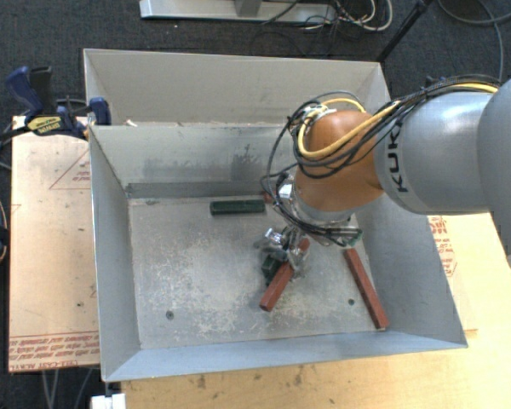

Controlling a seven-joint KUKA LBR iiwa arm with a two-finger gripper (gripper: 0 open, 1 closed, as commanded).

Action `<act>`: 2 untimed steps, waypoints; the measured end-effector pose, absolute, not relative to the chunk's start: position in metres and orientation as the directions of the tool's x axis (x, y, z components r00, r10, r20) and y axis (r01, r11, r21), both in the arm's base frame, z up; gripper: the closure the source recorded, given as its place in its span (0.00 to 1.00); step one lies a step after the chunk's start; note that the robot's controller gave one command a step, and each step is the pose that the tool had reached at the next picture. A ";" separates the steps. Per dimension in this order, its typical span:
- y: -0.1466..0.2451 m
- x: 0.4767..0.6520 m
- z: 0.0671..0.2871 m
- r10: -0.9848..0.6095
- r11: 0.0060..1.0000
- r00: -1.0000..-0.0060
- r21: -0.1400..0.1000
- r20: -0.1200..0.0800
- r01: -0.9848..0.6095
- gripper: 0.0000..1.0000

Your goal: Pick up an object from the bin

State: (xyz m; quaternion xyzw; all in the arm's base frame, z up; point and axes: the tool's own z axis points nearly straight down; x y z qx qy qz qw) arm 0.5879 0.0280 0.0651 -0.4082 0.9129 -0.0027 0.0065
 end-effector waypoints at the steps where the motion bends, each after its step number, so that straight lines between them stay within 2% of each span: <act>1: 0.028 0.586 0.071 -0.744 0.668 -0.668 -0.005 -0.004 -0.744 1.00; 2: 0.029 0.584 0.089 -0.744 0.668 -0.668 0.002 -0.001 -0.744 1.00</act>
Offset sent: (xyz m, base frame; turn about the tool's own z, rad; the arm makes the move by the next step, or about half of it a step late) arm 0.0001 -0.0001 0.0153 0.0000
